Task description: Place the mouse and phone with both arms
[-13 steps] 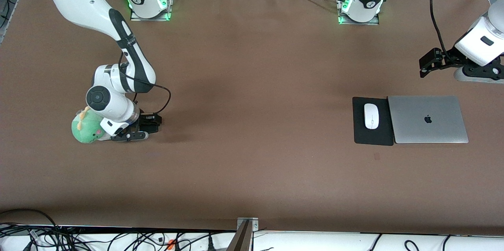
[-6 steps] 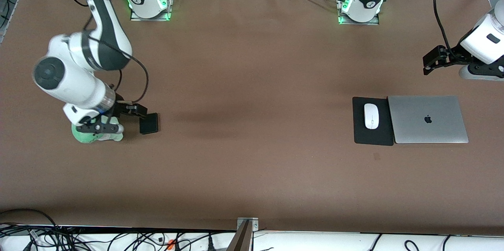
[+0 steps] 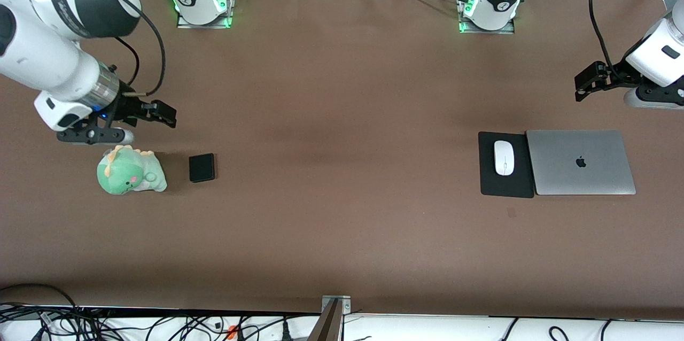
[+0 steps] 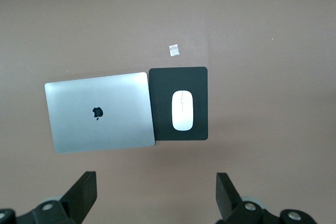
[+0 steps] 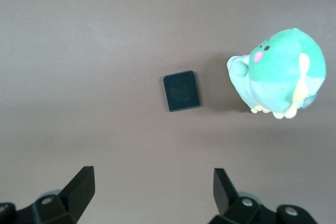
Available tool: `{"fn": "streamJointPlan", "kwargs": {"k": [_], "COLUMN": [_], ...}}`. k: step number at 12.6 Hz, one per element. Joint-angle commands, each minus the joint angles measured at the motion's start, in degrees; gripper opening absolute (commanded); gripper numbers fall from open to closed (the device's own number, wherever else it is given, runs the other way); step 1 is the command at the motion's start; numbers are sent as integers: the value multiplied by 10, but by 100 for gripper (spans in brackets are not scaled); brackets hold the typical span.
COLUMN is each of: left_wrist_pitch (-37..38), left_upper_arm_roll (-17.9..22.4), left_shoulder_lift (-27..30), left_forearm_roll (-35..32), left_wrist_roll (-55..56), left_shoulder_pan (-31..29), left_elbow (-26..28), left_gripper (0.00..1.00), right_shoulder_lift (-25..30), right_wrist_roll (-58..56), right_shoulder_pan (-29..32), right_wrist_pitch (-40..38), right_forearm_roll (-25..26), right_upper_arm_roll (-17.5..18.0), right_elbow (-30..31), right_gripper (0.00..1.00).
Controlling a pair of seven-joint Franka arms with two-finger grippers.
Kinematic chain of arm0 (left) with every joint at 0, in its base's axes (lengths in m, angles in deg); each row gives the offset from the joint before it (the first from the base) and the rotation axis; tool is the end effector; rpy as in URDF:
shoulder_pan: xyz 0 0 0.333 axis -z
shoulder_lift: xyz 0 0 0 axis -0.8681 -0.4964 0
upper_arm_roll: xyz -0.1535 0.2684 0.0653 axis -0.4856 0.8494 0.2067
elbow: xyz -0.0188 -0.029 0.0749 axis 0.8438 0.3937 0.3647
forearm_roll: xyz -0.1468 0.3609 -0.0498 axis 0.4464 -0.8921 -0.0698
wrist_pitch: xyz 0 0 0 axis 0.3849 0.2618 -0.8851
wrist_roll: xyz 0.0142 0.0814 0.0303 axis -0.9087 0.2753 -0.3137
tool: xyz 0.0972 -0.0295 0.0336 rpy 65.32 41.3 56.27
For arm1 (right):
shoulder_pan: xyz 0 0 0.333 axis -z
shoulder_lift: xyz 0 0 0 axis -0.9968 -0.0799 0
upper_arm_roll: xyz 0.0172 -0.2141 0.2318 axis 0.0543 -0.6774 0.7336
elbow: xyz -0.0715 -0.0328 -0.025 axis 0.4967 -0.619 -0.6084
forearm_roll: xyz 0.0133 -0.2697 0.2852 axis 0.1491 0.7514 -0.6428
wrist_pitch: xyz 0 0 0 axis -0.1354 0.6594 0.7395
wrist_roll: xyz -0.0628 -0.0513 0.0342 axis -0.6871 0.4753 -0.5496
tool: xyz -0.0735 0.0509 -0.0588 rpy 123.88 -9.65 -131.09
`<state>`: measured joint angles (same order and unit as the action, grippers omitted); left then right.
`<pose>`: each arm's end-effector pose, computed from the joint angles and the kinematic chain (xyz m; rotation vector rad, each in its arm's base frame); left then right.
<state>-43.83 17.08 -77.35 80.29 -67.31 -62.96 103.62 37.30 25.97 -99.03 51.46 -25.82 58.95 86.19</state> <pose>0.5564 -0.0141 0.5969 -3.0742 0.1186 -0.0121 0.5821 0.0993 0.5102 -3.0929 0.0448 0.0434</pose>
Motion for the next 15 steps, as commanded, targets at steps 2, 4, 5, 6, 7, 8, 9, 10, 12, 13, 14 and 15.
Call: {"fn": "streamJointPlan", "kwargs": {"k": [2,4,5,6,7,8,9,10,12,13,14,15], "left_wrist_pitch": [10,10,11,11,11,10,11,11,11,11,11,11], "left_upper_arm_roll": [-1,1,1,1,0,0,0,0,1,1,3,3], "left_shoulder_lift": [2,2,2,2,2,2,2,2,2,2,2,2], "left_forearm_roll": [10,10,10,10,10,10,10,10,10,10,10,10], "left_wrist_roll": [-10,-10,-10,-10,-10,-9,-10,-10,-10,-10,-11,-10], "left_shoulder_pan": [-3,-3,-3,-3,-3,-3,-3,-3,-3,-3,-3,-3], "left_elbow": [-8,-8,-8,-8,-8,-8,-8,-8,-8,-8,-8,-8], "left_gripper": [100,100,100,100,100,100,100,100,100,100,100,100], "right_shoulder_lift": [44,57,62,65,66,73,77,81,82,81,80,74], "right_wrist_roll": [-2,-7,-8,-8,-8,-8,-10,-16,-17,-17,-17,-17], "right_shoulder_pan": [5,10,12,18,26,28,31,32,32,32,31,29], "right_wrist_pitch": [-57,-80,-91,-101,-107,-113,-117,-123,-123,-123,-124,-123], "right_forearm_roll": [-6,-3,-2,-2,-2,-2,-2,-1,1,2,2,2], "right_upper_arm_roll": [0,1,2,5,8,9,11,14,13,14,14,14], "right_elbow": [4,2,-3,-4,-4,-4,-4,-4,-4,-5,-10,-20], "right_gripper": [100,100,100,100,100,100,100,100,100,100,100,100]}}
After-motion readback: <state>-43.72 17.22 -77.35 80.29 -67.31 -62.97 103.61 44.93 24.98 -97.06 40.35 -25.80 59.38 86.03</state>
